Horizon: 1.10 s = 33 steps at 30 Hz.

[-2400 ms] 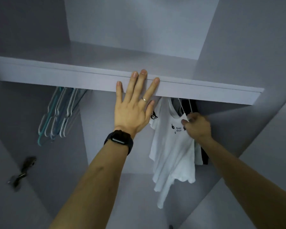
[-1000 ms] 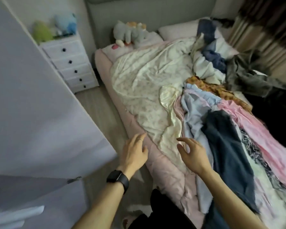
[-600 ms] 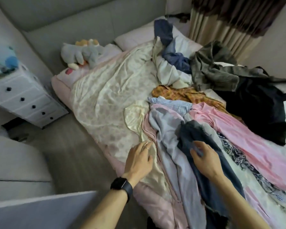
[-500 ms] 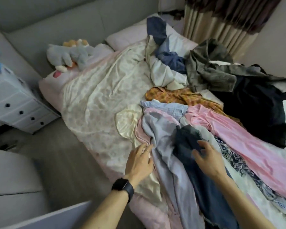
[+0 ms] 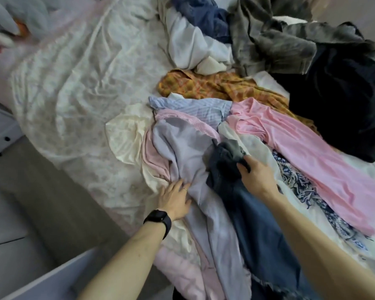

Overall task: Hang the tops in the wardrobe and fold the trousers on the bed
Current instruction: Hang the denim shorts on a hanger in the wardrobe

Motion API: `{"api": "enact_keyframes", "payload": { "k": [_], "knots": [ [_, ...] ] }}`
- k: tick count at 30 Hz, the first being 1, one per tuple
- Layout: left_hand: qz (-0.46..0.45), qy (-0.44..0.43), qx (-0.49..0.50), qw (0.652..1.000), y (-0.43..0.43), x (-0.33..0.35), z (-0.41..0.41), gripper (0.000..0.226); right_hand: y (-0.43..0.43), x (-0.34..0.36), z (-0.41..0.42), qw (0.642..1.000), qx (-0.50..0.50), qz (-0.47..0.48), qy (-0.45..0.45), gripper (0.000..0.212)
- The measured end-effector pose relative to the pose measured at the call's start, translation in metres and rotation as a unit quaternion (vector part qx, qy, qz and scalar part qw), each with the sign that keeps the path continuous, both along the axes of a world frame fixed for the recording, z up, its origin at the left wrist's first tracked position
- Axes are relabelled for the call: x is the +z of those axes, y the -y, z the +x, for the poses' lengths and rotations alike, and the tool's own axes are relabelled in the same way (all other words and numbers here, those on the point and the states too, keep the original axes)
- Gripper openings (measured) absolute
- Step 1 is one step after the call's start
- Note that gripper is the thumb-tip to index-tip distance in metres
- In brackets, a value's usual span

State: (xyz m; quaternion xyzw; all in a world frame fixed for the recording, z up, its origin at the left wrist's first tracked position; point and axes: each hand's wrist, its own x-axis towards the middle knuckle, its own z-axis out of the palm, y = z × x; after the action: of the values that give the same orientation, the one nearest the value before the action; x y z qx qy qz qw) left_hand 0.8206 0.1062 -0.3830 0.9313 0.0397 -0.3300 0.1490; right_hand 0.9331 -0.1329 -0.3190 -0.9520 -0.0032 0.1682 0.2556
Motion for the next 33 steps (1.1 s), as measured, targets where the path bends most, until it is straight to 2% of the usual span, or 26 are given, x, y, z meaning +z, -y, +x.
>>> {"api": "enact_keyframes", "payload": {
  "k": [3,6,8,10,11,13,15,17,19,22,25,27,28,29,31,33],
  "knots": [
    [-0.062,0.017,0.056,0.996,0.001,0.031,-0.004,0.063,0.003,0.032,-0.024,0.998,0.004,0.059,0.025,0.015],
    [-0.136,0.079,0.112,0.981,0.005,0.081,-0.003,0.07,0.004,0.086,-0.042,0.992,0.038,0.106,0.06,0.014],
    [-0.182,0.128,0.119,0.968,0.006,0.122,-0.001,0.08,0.003,0.133,-0.056,0.985,0.066,0.142,0.074,0.014],
    [-0.231,0.139,0.106,0.957,0.006,0.164,-0.002,0.086,-0.001,0.178,-0.069,0.977,0.091,0.171,0.089,0.027],
    [-0.255,0.138,0.092,0.953,0.006,0.184,-0.004,0.083,-0.005,0.198,-0.075,0.973,0.096,0.193,0.087,0.024],
    [-0.281,0.159,0.052,0.945,0.006,0.225,-0.016,0.063,-0.013,0.242,-0.093,0.961,0.091,0.254,0.064,0.004],
    [-0.291,0.196,0.032,0.936,0.002,0.269,-0.034,0.036,-0.023,0.287,-0.11,0.942,0.086,0.316,0.07,0.017],
    [-0.335,0.2,0.053,0.919,-0.006,0.309,-0.052,0.011,-0.036,0.329,-0.118,0.915,0.085,0.385,0.086,0.02],
    [-0.373,0.213,0.095,0.898,-0.018,0.353,-0.079,0.007,-0.052,0.371,-0.128,0.886,0.106,0.443,0.085,0.021],
    [-0.363,0.284,0.136,0.877,-0.043,0.411,-0.114,0.028,-0.082,0.414,-0.125,0.872,0.11,0.462,0.12,0.025],
    [-0.336,0.366,0.209,0.842,-0.073,0.47,-0.158,0.031,-0.124,0.434,-0.127,0.894,0.088,0.402,0.178,0.018],
    [-0.296,0.413,0.235,0.829,-0.088,0.501,-0.178,0.03,-0.15,0.433,-0.138,0.917,0.071,0.342,0.191,0.032],
    [-0.282,0.425,0.25,0.823,-0.093,0.513,-0.187,0.032,-0.159,0.428,-0.153,0.917,0.072,0.337,0.198,0.041],
    [-0.268,0.436,0.272,0.815,-0.098,0.524,-0.197,0.033,-0.168,0.422,-0.175,0.906,0.081,0.356,0.214,0.046],
    [-0.253,0.454,0.321,0.792,-0.109,0.544,-0.211,0.032,-0.178,0.406,-0.227,0.866,0.112,0.409,0.265,0.041],
    [-0.259,0.46,0.368,0.765,-0.119,0.561,-0.22,0.03,-0.183,0.389,-0.279,0.84,0.163,0.423,0.299,0.036]
  ]
}}
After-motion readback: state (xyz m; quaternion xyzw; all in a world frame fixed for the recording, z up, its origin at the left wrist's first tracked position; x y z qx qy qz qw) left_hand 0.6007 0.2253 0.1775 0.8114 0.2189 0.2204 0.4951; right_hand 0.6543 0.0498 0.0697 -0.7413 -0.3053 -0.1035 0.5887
